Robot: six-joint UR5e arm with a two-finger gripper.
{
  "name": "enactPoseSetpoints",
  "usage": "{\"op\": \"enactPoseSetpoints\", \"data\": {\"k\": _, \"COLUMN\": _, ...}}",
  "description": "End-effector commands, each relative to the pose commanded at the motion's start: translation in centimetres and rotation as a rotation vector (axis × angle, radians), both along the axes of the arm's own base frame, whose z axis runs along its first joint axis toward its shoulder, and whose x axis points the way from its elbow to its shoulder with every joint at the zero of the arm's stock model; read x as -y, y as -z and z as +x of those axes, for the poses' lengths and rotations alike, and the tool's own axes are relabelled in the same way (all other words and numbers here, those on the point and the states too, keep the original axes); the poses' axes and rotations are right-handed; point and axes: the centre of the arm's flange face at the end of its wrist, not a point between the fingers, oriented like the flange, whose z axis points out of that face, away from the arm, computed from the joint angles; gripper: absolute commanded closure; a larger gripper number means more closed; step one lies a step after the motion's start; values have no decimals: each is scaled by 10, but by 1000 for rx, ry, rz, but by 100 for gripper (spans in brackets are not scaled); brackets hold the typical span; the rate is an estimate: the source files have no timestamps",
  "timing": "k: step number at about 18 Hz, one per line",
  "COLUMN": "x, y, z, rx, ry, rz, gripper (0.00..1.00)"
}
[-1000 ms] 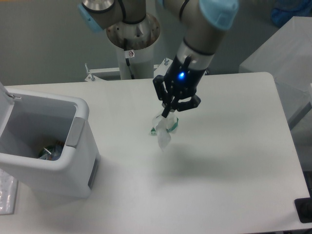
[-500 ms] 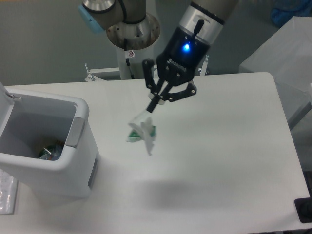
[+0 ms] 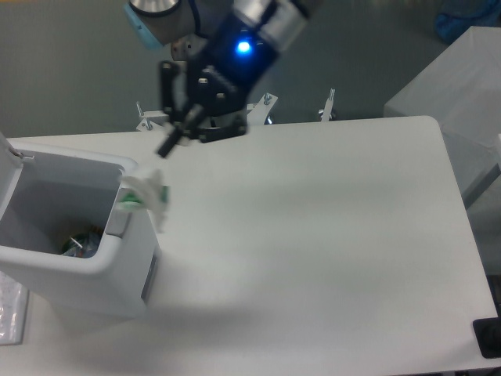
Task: Place the trash in the trash can
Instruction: 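Lift the wrapper and carry it over the trash bin, then open the gripper to drop the wrapper into the bin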
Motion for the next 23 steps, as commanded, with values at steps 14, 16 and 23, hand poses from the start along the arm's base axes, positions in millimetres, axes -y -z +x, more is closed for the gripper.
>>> {"op": "enactPoseSetpoints", "data": {"k": 14, "x": -22, "y": 40, "z": 46, "rx": -48, "ry": 81, "rz": 36, "gripper": 0}}
{"op": "enactPoseSetpoints", "data": {"k": 16, "x": -14, "y": 47, "z": 32, "rx": -76, "ry": 74, "rz": 44, "gripper": 0}}
{"op": "enactPoseSetpoints", "data": {"k": 23, "x": 39, "y": 54, "z": -72, "rx": -268, "ry": -55, "rz": 17, "gripper": 0}}
